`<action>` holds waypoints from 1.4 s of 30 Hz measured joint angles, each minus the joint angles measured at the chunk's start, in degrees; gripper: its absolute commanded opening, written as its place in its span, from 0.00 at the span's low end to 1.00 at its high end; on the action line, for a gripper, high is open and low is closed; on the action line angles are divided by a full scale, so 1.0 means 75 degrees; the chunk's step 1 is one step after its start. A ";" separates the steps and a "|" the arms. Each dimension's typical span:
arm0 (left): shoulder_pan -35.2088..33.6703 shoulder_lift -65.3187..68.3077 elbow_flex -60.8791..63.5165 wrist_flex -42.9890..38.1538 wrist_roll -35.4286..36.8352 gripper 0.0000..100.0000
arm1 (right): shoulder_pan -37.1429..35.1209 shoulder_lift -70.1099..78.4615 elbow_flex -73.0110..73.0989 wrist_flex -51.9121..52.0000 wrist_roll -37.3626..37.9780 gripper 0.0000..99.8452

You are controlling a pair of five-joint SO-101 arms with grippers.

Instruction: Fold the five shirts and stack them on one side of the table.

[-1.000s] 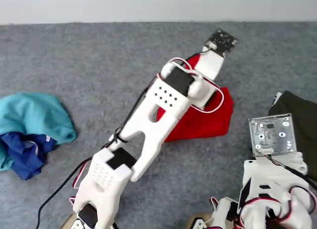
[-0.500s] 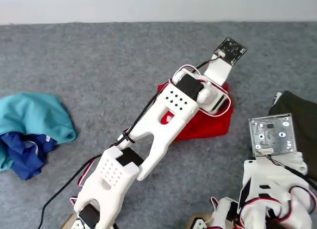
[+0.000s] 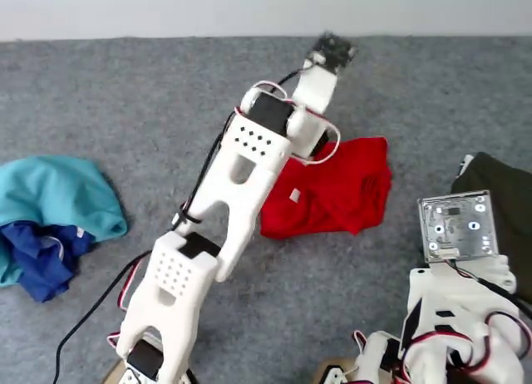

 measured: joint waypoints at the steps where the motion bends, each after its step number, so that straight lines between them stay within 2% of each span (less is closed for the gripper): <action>1: 0.0012 0.0164 0.0012 0.0188 -0.0188 0.02 | 0.0000 0.0000 0.0000 0.0000 0.0000 0.01; 6: 0.0422 0.1020 0.0012 0.0973 -0.0633 0.02 | 0.0000 0.0000 0.0000 0.0000 0.0000 0.01; 15: 0.2262 0.1301 0.0012 0.1020 -0.0680 0.02 | 0.0000 0.0000 0.0000 0.0000 0.0000 0.01; 19: 0.2462 0.1207 0.0012 0.1020 -0.0680 0.02 | 0.0000 0.0000 0.0000 0.0000 0.0000 0.01; 27: 0.1301 -0.0492 0.0234 0.1043 -0.0680 0.02 | 0.0000 0.0000 0.0047 0.0000 0.0000 0.01; 35: -0.0152 -0.3458 0.2590 0.1067 -0.0656 0.02 | -0.0012 0.0797 0.1407 -0.0188 0.0000 0.01; 39: -0.0973 -0.5064 0.3798 0.1067 -0.0656 0.02 | -0.0703 0.1664 0.2040 -0.0610 -0.0047 0.01; 42: -0.1711 -0.6119 0.4454 0.1067 -0.0656 0.02 | -0.1547 0.2497 0.2110 -0.1067 -0.0610 0.01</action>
